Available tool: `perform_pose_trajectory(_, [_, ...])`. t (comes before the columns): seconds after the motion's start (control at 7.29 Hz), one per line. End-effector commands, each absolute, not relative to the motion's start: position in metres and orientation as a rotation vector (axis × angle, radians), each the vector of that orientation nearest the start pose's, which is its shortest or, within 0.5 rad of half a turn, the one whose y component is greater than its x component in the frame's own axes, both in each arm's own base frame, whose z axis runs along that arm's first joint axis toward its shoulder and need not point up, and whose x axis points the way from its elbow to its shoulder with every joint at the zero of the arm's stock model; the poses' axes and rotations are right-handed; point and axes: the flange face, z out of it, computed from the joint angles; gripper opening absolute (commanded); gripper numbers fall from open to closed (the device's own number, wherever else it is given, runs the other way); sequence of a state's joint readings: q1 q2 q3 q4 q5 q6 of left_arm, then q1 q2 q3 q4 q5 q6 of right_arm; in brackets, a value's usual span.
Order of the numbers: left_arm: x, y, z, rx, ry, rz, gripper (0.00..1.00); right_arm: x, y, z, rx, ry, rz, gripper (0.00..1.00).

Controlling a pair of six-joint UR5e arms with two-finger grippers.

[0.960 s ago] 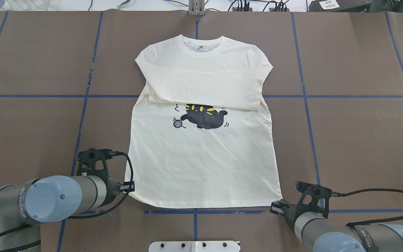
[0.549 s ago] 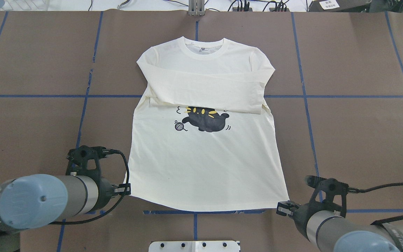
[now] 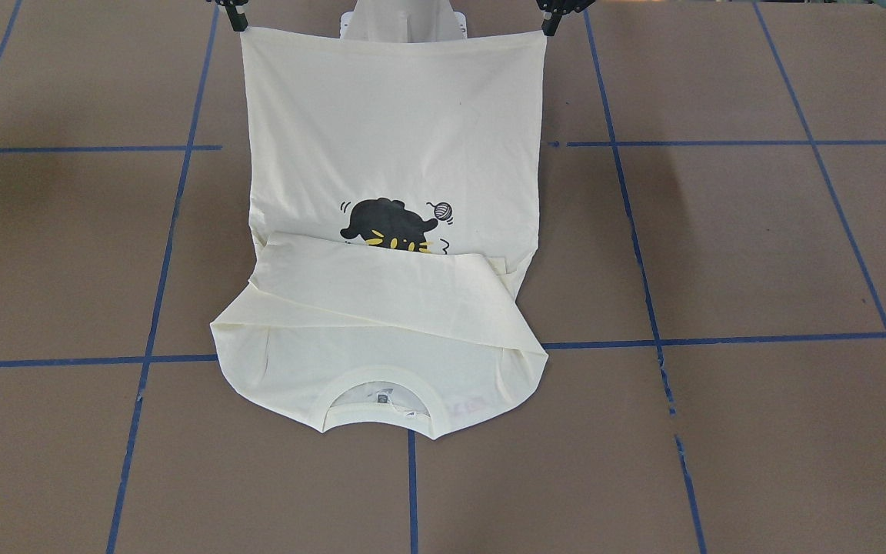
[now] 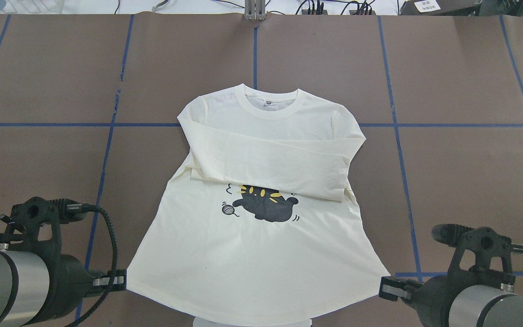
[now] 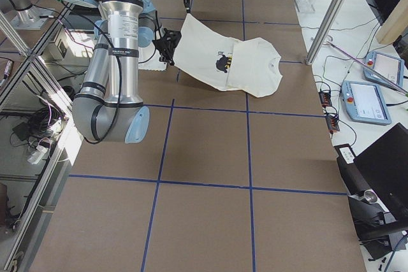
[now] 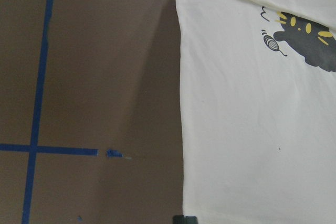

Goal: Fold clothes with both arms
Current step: 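Grasp both hem corners and lift them up with both grippers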

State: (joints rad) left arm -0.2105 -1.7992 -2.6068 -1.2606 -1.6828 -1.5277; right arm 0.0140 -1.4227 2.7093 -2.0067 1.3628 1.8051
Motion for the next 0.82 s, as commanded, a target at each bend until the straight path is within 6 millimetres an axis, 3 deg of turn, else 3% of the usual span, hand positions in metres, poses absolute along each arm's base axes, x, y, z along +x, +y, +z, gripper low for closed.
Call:
perform_pose_trajectory(0.0, [0.333,-0.237,0.149,0.139,0.988,-0.045,0.00,-0.286,-0.211,0.178,0.102,-0.863,0.334,0.00])
perform_pose_trajectory(0.14, [0.338,-0.292,0.142,0.228,0.947,-0.060,0.00,-0.276,-0.249,0.177,0.150,-0.840,0.354,0.00])
perform_pose_trajectory(0.27, [0.334,-0.342,0.144,0.248,0.911,-0.057,0.00,-0.274,-0.299,0.174,0.188,-0.805,0.358,0.00])
perform_pose_trajectory(0.41, [0.332,-0.393,0.147,0.300,0.859,-0.059,0.00,-0.279,-0.357,0.186,0.173,-0.742,0.385,0.00])
perform_pose_trajectory(0.55, [0.344,-0.447,0.157,0.325,0.827,-0.096,0.00,-0.288,-0.403,0.192,0.188,-0.697,0.395,0.00])
perform_pose_trajectory(0.69, [0.366,-0.481,0.171,0.341,0.824,-0.107,0.00,-0.307,-0.438,0.211,0.193,-0.672,0.411,0.00])
